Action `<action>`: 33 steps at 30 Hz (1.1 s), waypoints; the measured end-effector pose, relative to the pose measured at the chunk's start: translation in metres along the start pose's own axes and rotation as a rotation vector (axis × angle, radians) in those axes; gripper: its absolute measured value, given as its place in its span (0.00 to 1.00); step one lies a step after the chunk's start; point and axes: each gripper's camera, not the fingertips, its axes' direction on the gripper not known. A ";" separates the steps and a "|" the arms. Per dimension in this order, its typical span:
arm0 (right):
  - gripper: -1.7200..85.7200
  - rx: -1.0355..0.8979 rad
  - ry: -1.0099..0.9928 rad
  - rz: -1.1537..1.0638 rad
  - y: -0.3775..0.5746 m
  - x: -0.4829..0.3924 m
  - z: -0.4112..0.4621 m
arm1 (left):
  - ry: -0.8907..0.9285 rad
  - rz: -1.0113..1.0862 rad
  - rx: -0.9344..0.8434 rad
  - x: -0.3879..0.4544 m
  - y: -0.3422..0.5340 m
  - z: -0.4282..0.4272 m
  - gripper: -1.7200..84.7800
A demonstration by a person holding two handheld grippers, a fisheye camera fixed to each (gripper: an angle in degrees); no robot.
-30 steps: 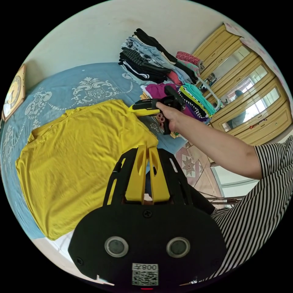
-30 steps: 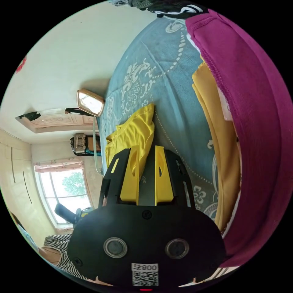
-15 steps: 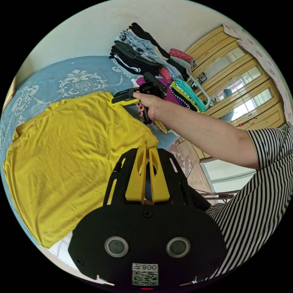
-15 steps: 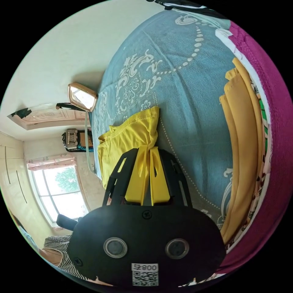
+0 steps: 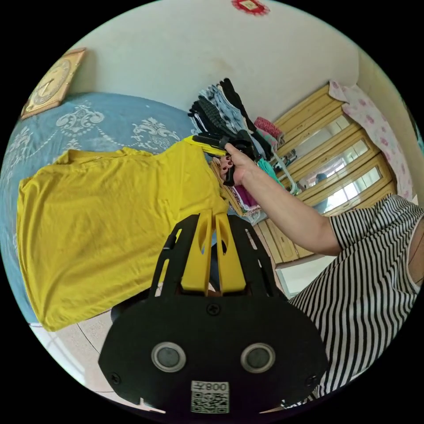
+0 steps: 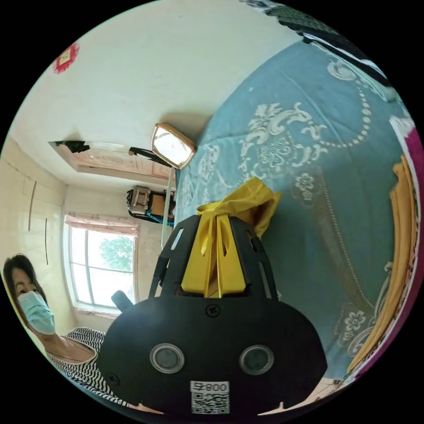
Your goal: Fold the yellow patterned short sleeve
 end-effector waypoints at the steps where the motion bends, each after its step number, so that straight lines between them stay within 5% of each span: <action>1: 0.02 -0.004 -0.002 -0.020 -0.001 -0.010 0.008 | -0.002 -0.013 0.020 -0.005 0.002 -0.011 0.03; 12: 0.02 -0.242 0.076 -0.304 -0.007 -0.160 0.253 | -0.067 -0.345 0.294 -0.113 0.082 -0.183 0.03; 33: 0.04 -0.675 0.361 -0.391 0.040 -0.175 0.602 | 0.013 -0.825 0.418 -0.245 0.190 -0.301 0.03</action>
